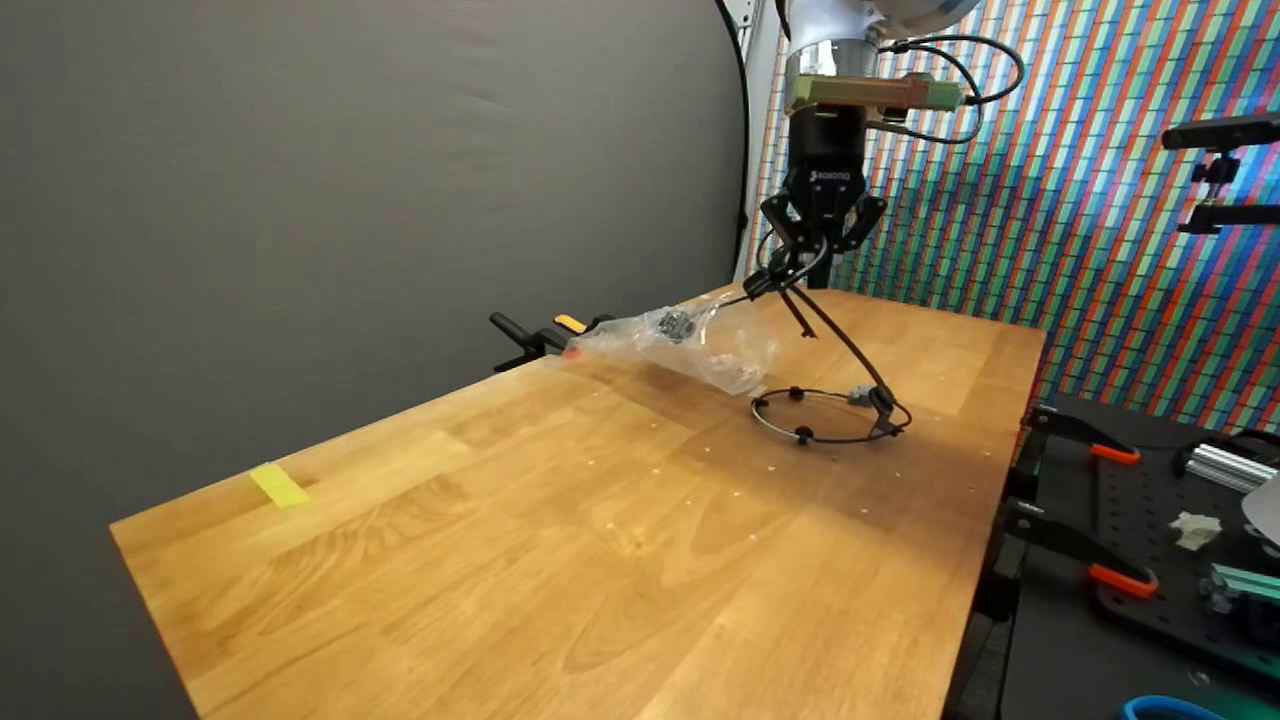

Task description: Remove the cable from the plastic

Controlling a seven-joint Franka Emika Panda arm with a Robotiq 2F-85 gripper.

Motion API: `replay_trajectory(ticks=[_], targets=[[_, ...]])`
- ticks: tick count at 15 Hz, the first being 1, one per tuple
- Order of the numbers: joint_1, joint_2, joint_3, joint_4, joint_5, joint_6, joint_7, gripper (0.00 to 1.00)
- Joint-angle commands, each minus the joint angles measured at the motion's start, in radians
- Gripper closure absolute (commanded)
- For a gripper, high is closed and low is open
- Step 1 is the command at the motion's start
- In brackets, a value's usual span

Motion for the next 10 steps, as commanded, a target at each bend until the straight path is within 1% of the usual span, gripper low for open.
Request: replay_trajectory(ticks=[1,4,7,10], targets=[[-0.017,-0.113,0.006,-0.038,-0.010,-0.176,-0.081,0.99],[-0.032,-0.105,-0.001,-0.018,0.003,-0.188,-0.111,0.99],[-0.039,-0.090,-0.006,0.012,0.030,-0.243,-0.172,0.99],[-0.043,-0.065,-0.007,0.040,0.057,-0.248,-0.209,0.99]])
